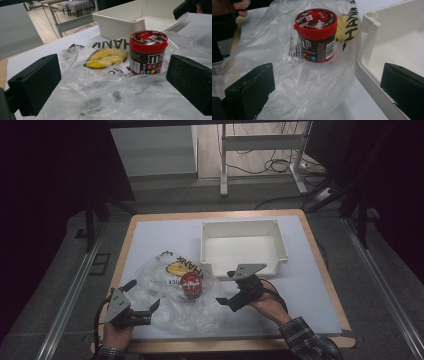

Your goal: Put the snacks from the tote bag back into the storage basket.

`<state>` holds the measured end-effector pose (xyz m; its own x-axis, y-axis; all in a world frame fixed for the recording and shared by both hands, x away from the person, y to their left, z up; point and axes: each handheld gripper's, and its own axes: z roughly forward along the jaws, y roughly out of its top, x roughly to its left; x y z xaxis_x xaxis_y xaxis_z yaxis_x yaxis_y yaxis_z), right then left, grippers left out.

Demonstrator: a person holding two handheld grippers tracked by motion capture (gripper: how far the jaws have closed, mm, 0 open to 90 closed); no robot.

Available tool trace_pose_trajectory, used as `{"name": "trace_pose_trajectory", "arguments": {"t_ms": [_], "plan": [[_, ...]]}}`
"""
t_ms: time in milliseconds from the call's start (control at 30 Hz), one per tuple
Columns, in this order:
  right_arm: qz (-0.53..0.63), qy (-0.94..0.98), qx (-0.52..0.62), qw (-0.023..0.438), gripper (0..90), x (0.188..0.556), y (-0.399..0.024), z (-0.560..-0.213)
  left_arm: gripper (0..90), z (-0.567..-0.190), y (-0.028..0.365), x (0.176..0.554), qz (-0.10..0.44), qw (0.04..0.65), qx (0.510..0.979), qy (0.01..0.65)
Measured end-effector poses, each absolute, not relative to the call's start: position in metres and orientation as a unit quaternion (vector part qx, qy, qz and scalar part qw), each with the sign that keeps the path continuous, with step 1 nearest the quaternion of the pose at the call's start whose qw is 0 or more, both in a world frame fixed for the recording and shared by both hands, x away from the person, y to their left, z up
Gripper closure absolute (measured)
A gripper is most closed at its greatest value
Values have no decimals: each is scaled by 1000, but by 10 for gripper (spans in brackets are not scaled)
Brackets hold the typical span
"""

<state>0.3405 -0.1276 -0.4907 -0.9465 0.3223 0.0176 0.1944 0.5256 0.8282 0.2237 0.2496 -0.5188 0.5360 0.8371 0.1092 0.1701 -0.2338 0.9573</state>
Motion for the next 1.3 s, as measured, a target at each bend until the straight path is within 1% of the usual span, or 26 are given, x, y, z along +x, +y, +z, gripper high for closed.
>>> {"name": "trace_pose_trajectory", "arguments": {"t_ms": [767,1300], "plan": [[447,882,137,52,0,349,-103,-491,0,-519,250,224,328,509,714,352],[430,894,124,38,0,354,-78,-493,0,-519,250,223,328,509,714,352]]}}
